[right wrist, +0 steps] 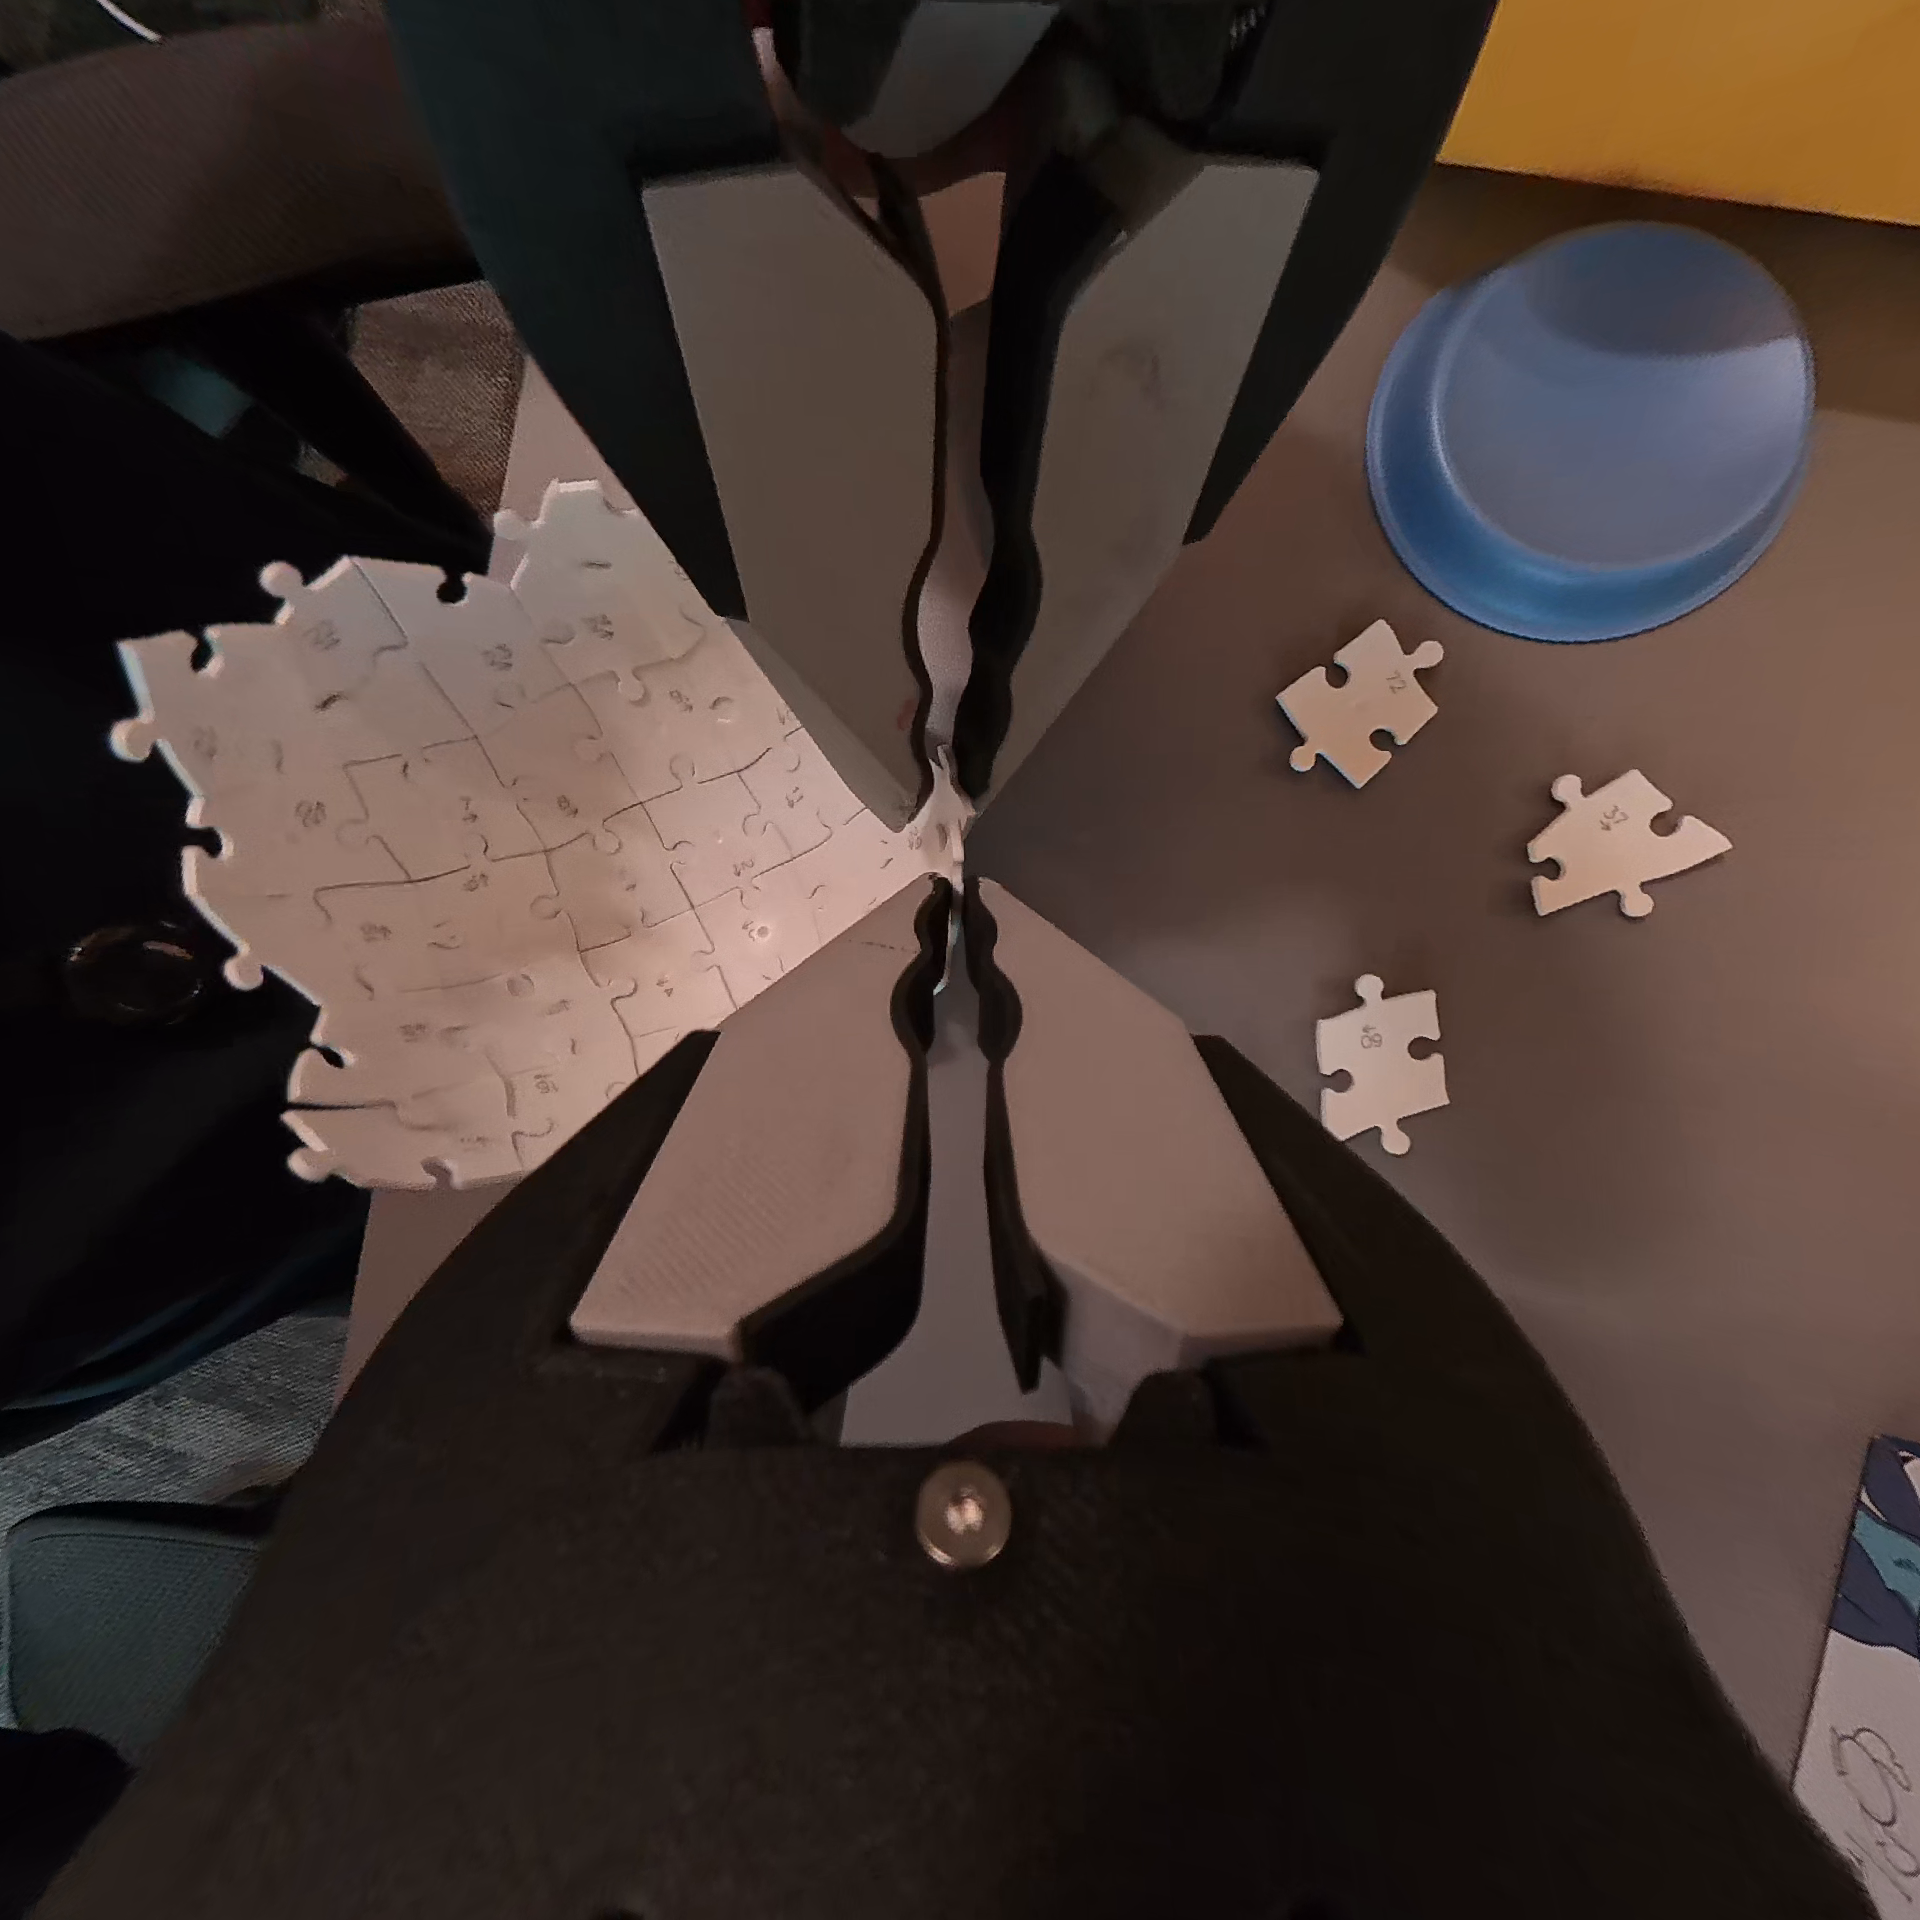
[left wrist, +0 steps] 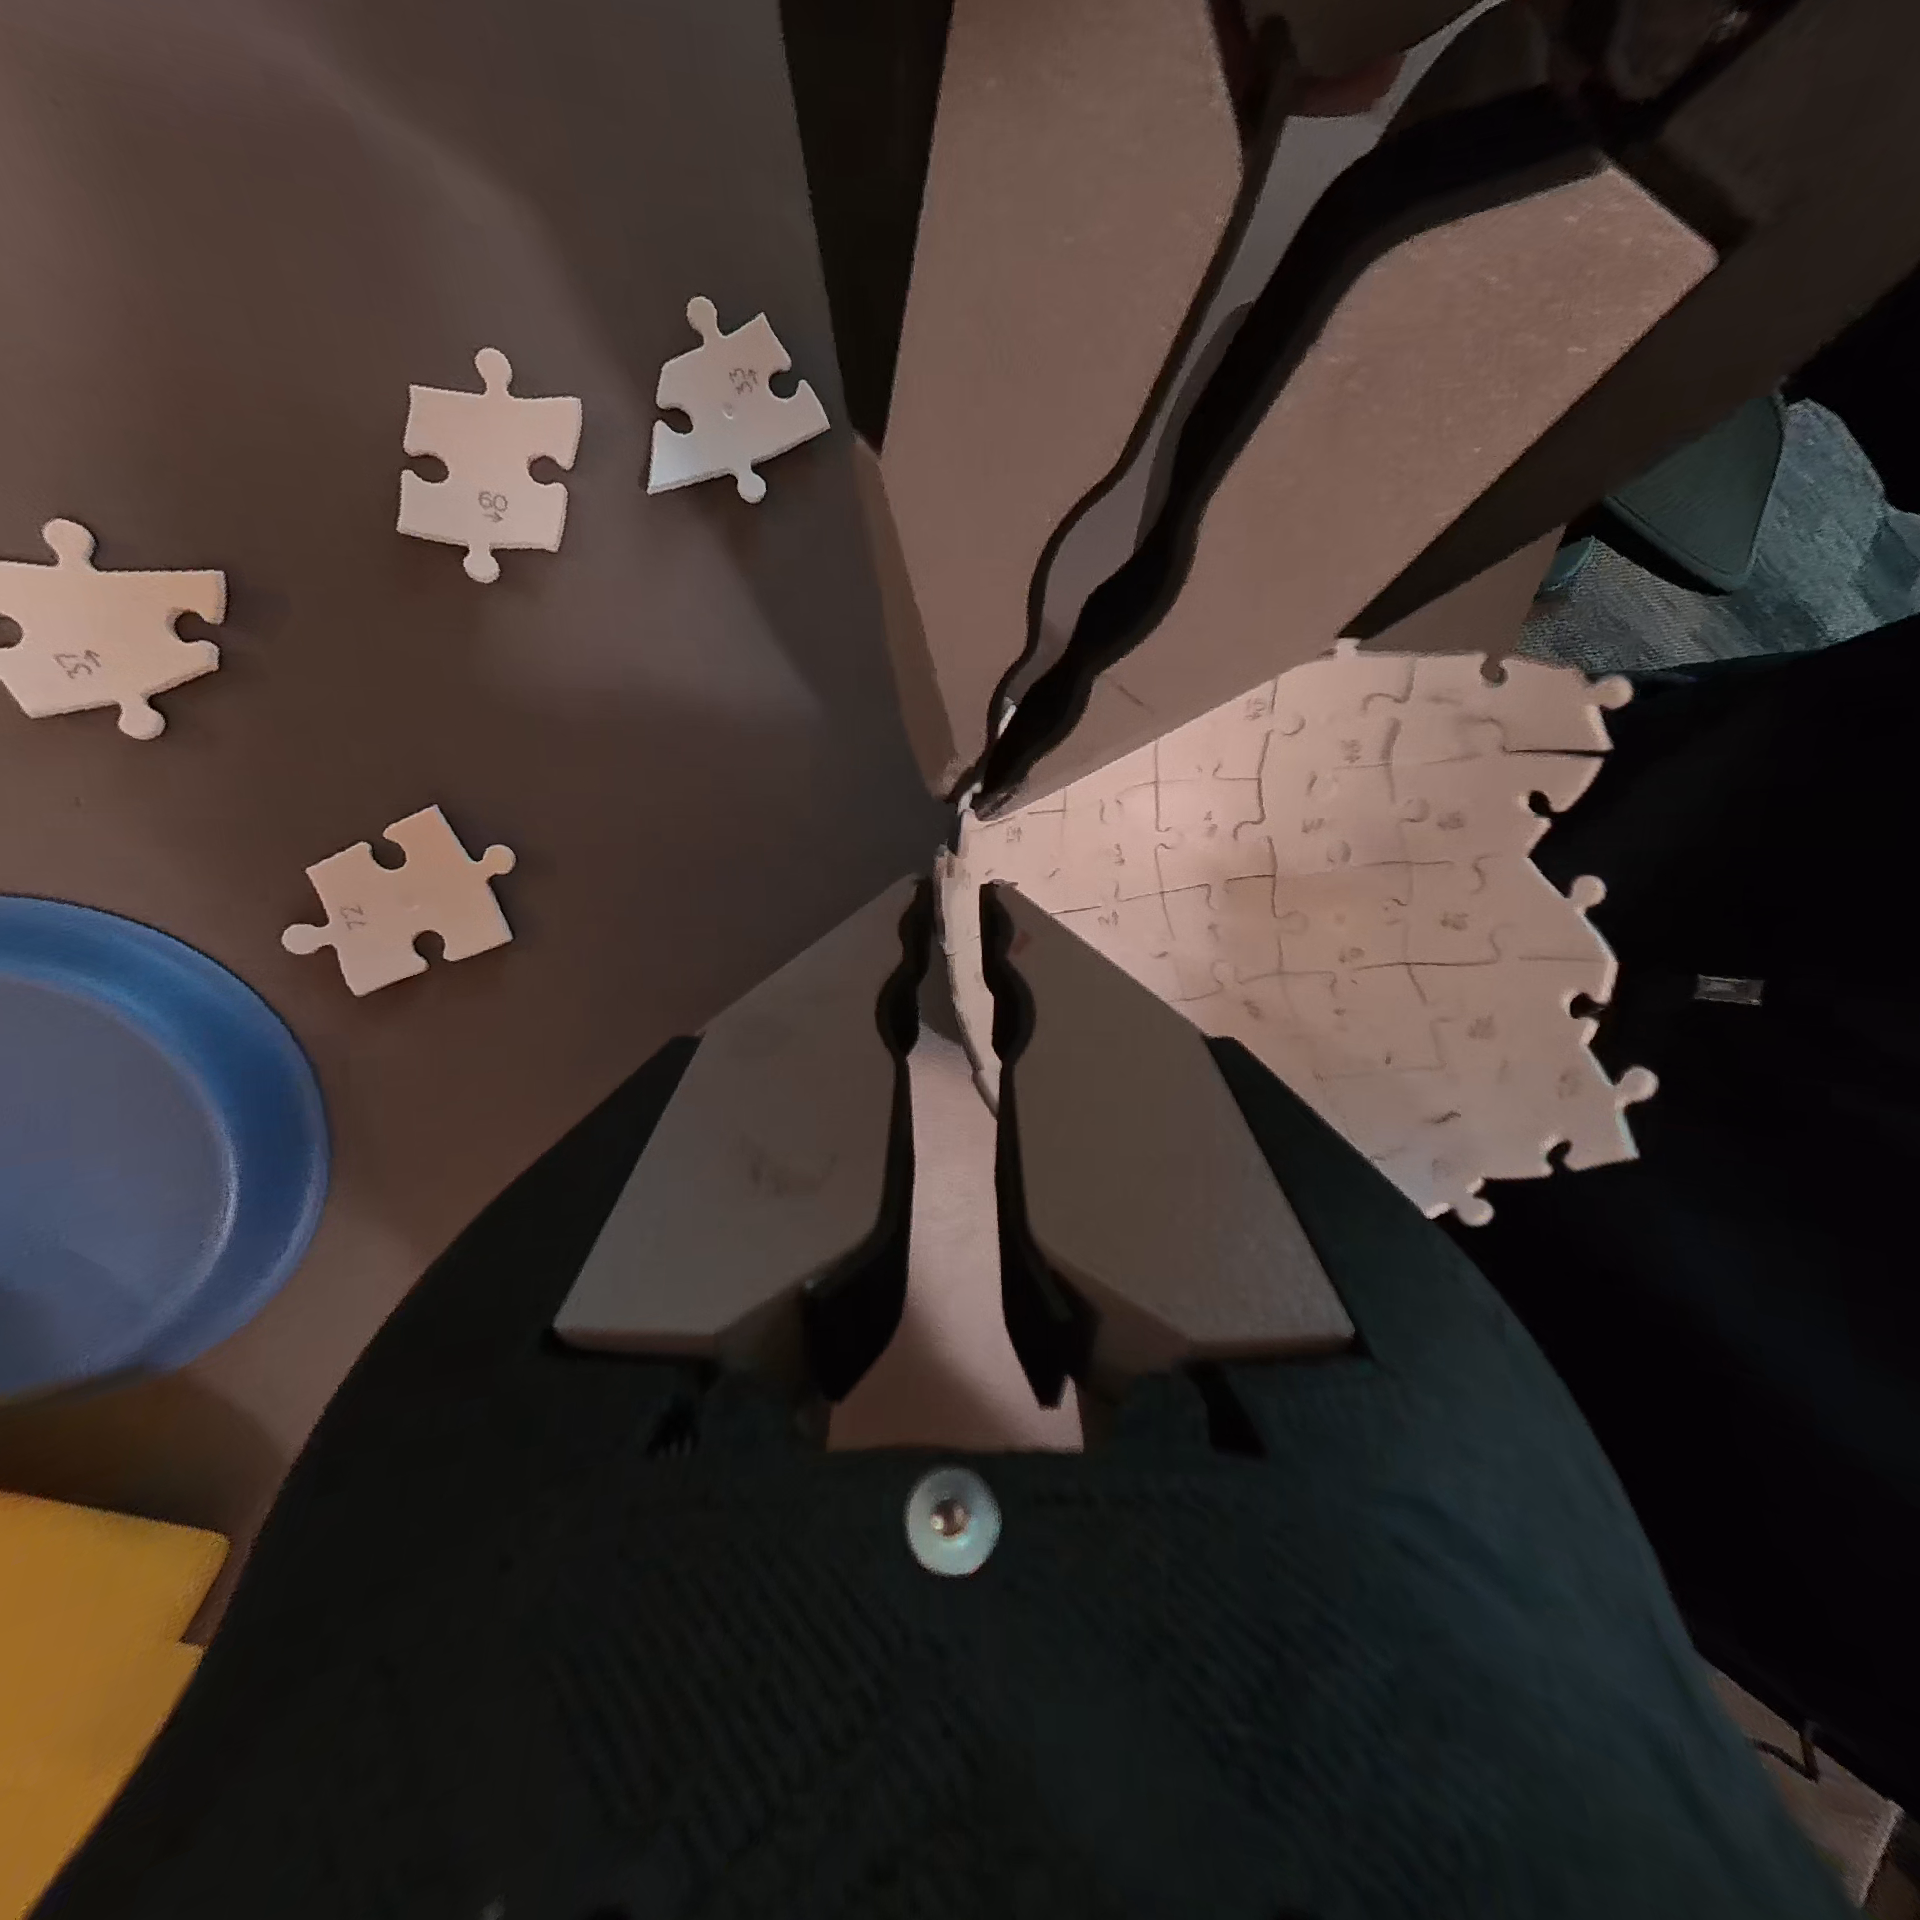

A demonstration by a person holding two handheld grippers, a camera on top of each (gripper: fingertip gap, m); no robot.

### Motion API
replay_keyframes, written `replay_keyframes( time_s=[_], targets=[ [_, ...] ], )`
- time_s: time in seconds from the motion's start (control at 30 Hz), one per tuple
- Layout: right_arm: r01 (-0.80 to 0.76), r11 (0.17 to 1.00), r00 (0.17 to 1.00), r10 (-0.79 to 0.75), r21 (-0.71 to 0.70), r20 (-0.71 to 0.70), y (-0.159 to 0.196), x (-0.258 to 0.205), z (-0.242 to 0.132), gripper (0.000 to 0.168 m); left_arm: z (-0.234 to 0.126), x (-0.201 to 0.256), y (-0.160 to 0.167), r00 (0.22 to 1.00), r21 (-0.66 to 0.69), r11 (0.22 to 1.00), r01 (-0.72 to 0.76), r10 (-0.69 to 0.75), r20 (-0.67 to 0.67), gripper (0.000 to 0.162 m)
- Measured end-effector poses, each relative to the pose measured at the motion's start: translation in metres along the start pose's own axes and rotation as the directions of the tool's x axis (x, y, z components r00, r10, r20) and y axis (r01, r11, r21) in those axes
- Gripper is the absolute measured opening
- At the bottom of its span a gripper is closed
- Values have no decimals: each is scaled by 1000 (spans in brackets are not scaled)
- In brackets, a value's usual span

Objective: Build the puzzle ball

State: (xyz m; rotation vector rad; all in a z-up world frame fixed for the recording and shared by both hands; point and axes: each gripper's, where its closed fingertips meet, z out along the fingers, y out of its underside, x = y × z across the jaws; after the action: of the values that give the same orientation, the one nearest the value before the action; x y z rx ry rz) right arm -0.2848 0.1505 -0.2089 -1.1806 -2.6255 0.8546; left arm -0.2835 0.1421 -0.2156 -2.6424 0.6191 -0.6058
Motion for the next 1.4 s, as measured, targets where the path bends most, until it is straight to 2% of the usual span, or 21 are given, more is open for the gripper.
replay_keyframes(
  time_s=[0.27, 0.93, 1.23, 1.4],
  targets=[
    [6, 1000, 1000, -6, 11, 5, 2, 1, -1, 0, 4, 1, -4, 999, 1, 999, -44, 44, -15, 8],
    [-21, 999, 999, 18, 46, 46, 7, 2, 1, 3, 1, -2, -10, 1000, 20, 1000, -23, 23, 13, 1],
    [-87, 992, 984, 70, 97, 165, 6, -3, 6, 1, 1, 0, -10, 998, 18, 999, -51, 50, 31, 1],
    [-188, 977, 956, 159, 103, 246, 7, -5, 7, 0, 0, 1, -11, 998, 16, 998, -55, 54, 36, 1]
  ],
)
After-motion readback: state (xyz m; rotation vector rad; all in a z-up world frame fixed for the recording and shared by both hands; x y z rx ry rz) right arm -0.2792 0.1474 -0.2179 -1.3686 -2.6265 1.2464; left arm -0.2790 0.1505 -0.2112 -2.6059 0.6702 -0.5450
